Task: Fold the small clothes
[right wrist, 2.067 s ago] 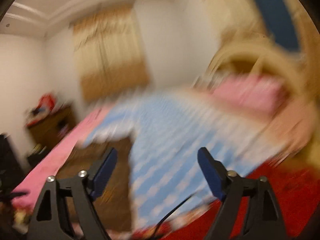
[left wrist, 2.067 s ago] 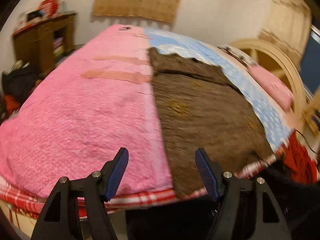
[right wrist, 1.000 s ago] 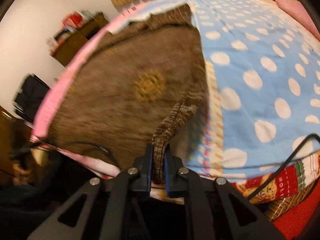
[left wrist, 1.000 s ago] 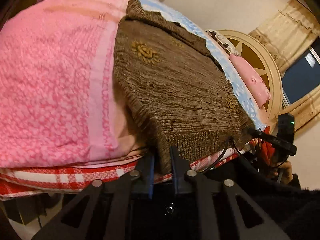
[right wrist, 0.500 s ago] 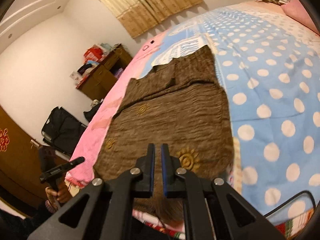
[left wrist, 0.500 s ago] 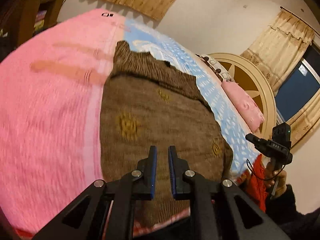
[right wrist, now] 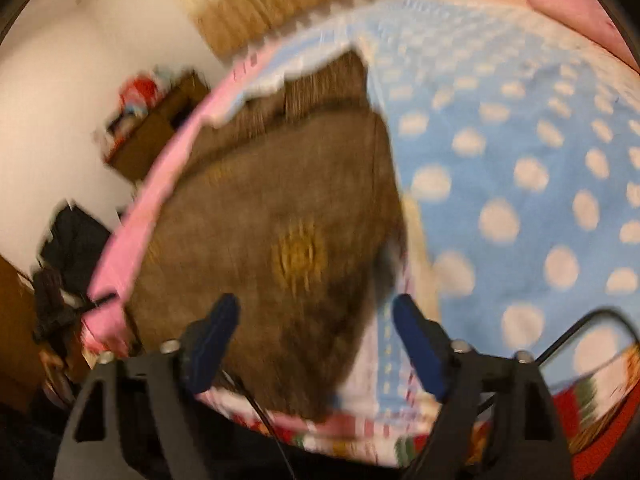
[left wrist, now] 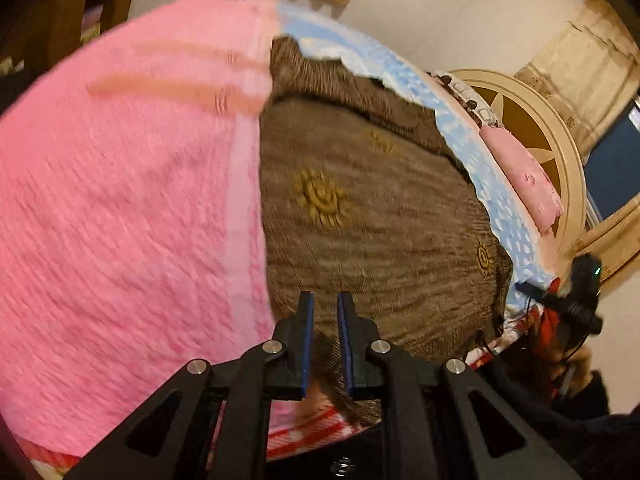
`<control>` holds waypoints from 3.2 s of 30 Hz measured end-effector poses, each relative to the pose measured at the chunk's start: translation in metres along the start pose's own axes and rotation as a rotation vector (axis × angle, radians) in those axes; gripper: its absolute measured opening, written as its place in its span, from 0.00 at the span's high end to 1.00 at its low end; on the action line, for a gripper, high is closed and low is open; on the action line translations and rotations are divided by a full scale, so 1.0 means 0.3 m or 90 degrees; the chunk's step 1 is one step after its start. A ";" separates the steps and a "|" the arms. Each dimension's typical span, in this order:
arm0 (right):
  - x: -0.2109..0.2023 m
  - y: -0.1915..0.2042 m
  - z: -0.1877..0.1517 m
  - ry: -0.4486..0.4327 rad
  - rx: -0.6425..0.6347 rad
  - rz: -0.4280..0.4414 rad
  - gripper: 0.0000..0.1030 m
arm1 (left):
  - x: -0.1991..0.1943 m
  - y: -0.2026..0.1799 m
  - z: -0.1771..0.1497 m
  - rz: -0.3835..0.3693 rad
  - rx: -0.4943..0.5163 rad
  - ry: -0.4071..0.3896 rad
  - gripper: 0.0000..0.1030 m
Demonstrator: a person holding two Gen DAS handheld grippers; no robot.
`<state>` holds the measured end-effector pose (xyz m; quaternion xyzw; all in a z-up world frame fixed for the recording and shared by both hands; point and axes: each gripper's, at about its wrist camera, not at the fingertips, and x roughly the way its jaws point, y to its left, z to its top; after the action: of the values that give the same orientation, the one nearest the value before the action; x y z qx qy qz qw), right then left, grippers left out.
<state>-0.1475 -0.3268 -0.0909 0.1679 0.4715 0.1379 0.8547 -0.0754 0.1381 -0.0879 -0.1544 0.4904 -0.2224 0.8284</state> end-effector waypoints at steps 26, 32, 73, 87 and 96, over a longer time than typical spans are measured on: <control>0.089 -0.140 -0.003 0.081 0.171 0.146 0.86 | 0.081 -0.065 -0.044 -0.034 -0.008 0.076 1.00; 0.015 -0.092 0.143 0.033 0.198 0.293 0.86 | 0.015 -0.090 0.106 -0.078 -0.018 0.014 1.00; 0.415 0.442 0.097 0.093 -0.079 0.218 0.20 | -0.095 0.022 0.085 0.178 0.111 -0.187 0.99; 0.455 0.587 0.237 0.189 -0.058 0.378 0.88 | -0.084 -0.051 0.053 0.185 0.316 -0.142 0.99; 0.649 0.481 0.531 0.152 0.144 0.439 0.33 | -0.020 -0.063 0.138 0.148 0.339 -0.119 0.99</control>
<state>0.0777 -0.1445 -0.0992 0.3925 0.4962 0.3829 0.6731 -0.0456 0.1265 -0.0550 0.1054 0.3507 -0.2315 0.9013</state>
